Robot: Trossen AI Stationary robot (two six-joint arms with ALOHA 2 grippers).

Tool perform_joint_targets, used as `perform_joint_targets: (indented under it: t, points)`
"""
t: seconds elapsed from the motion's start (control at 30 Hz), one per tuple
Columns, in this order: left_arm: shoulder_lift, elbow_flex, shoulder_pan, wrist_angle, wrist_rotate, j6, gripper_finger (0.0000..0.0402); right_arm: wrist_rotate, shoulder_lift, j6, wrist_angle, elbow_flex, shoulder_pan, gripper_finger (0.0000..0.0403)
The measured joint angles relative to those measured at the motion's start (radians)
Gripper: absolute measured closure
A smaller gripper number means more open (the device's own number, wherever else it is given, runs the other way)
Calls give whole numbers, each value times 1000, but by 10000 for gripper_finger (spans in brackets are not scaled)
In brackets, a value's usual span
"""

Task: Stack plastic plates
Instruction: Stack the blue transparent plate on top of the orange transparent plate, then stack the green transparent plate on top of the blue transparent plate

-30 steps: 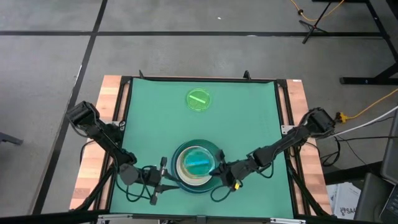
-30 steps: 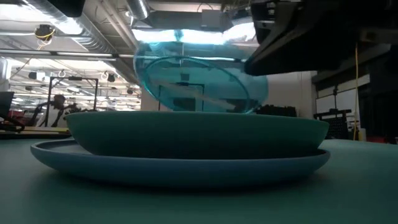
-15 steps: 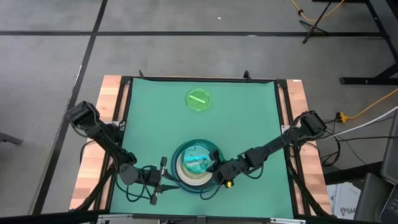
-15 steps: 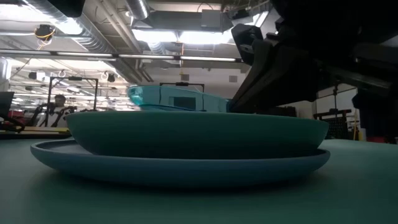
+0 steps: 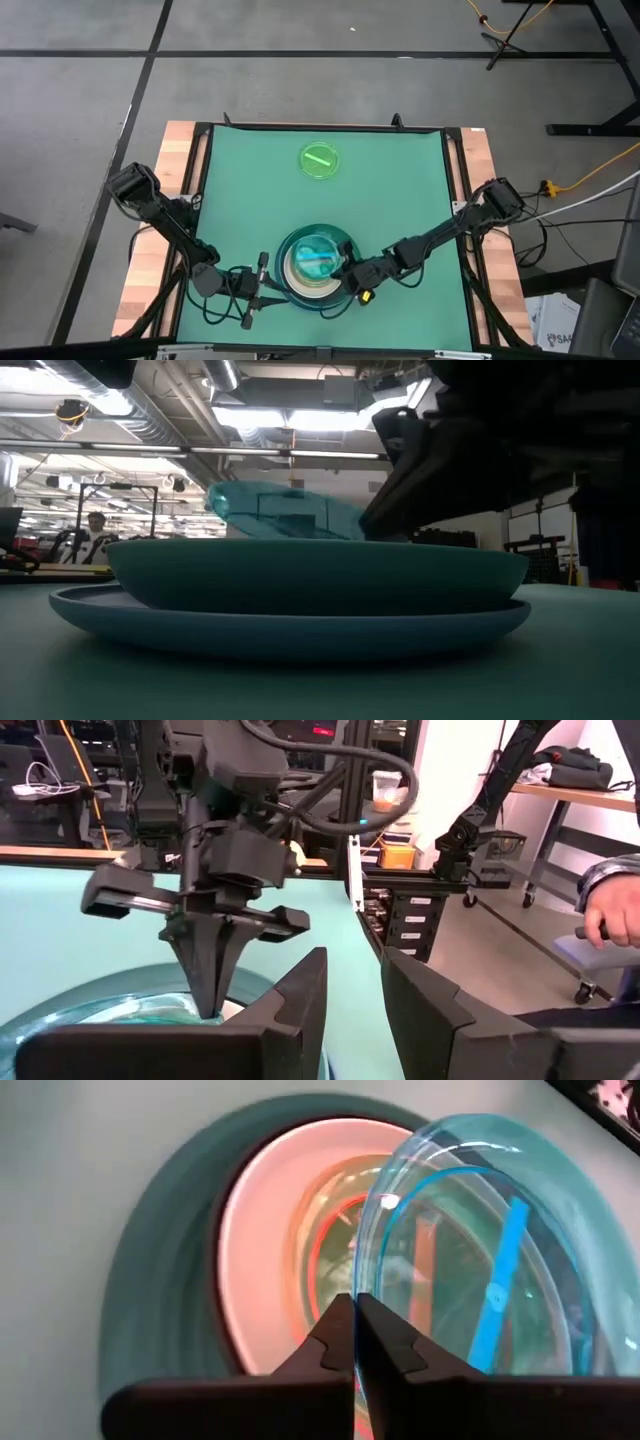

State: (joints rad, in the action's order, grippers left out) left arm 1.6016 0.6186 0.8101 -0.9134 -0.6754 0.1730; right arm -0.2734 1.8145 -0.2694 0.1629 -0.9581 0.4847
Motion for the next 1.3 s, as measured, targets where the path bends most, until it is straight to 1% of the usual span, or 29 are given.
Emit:
perform_joint_targets:
  t: [0.07,0.13,0.23,0.37,0.5,0.7,0.8,0.9,1.03,1.13,1.3]
  points:
    - [0,0,0,0,0,0,310,8,0,16,1,0,-5,395]
    - [0,0,0,0,-5,0,310,26,0,28,5,0,-10,379]
    - [0,0,0,0,-14,0,310,36,0,81,26,0,-8,342]
    - [0,0,0,0,-14,0,310,42,-1,89,21,0,-6,289]
    - [1,0,0,0,-14,0,310,57,-32,122,-5,1,-7,261]
    - [1,0,-20,0,-14,0,310,20,-128,157,-41,1,-8,256]
    - [1,0,-47,0,-14,3,310,-6,-181,153,-70,1,-7,256]
    - [1,0,-90,1,-14,3,310,-6,-219,153,-117,4,-8,256]
    - [1,0,-174,16,-14,-29,310,-12,-227,153,-168,5,-8,256]
    - [1,0,-255,50,8,-59,310,-22,-227,152,-133,43,-8,256]
    - [1,0,-419,147,117,-64,310,-142,-230,133,-9,163,-8,256]
